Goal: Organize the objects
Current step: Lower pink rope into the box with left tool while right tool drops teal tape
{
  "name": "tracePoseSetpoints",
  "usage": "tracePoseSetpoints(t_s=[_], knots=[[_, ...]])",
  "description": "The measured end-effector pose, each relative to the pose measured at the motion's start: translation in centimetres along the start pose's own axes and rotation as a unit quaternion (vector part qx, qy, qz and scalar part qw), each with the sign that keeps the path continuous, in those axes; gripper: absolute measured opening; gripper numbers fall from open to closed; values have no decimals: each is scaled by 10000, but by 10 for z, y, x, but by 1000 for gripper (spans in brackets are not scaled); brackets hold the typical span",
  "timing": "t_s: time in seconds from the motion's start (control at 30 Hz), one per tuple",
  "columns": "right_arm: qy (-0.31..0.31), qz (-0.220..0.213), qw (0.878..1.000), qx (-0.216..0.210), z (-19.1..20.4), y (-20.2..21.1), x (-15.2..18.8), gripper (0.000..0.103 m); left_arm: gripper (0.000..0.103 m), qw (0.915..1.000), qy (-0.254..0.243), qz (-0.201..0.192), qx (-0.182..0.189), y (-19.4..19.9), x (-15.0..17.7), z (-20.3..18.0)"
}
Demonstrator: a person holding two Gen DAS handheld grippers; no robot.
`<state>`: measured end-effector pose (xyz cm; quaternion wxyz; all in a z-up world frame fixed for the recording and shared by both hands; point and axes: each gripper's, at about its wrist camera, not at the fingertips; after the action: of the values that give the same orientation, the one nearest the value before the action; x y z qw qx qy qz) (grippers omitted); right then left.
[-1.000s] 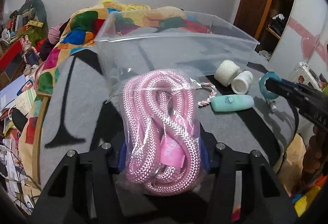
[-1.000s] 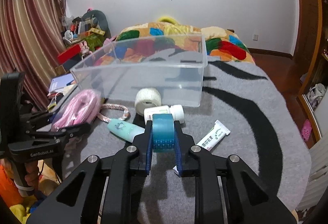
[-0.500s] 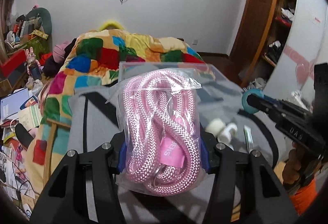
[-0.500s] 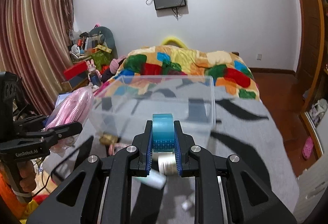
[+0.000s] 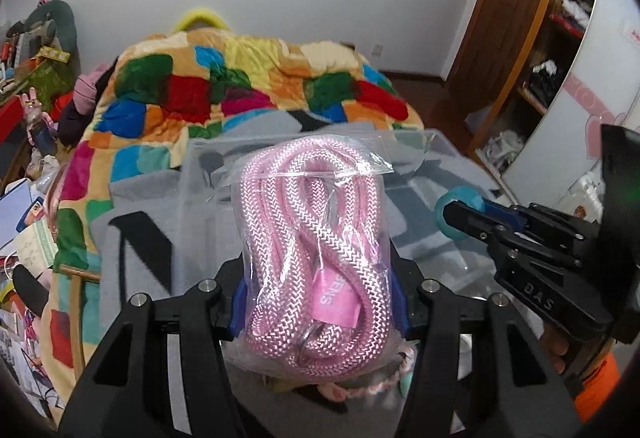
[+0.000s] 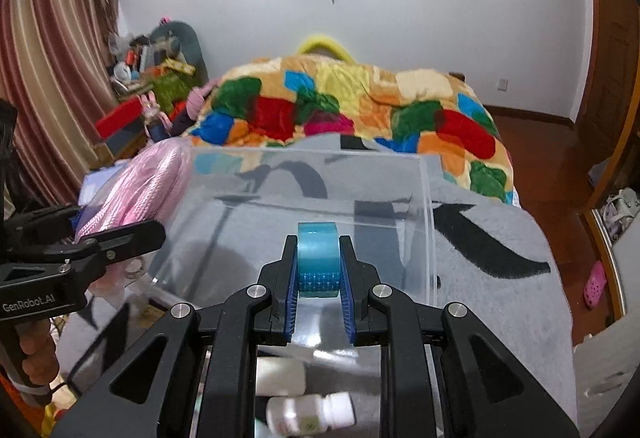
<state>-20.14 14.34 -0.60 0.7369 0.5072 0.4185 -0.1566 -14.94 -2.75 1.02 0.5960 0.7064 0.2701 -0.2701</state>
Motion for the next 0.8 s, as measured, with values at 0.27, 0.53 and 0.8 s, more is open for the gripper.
tracePoseSetpoints(t_s=[0.27, 0.53, 0.8], knots=[[181, 334, 9992, 103, 1, -14, 4, 17, 59, 9997, -22, 233, -66, -10, -3, -5], [226, 171, 9996, -3, 5, 5, 5, 34, 70, 9994, -221, -180, -205, 20, -3, -10], [479, -327, 9983, 18, 12, 53, 11, 54, 93, 9978, -269, -523, -294, 57, 11, -10]])
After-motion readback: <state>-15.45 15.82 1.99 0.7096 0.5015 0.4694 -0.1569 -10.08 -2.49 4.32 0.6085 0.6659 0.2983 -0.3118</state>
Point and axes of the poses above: each gripper's, at about its wrist camera, not at the fingertips, and y roughly against the way its jaws point, z to its left, x to its underside, and after that the axes turned 5 degrees about -z, right-handed
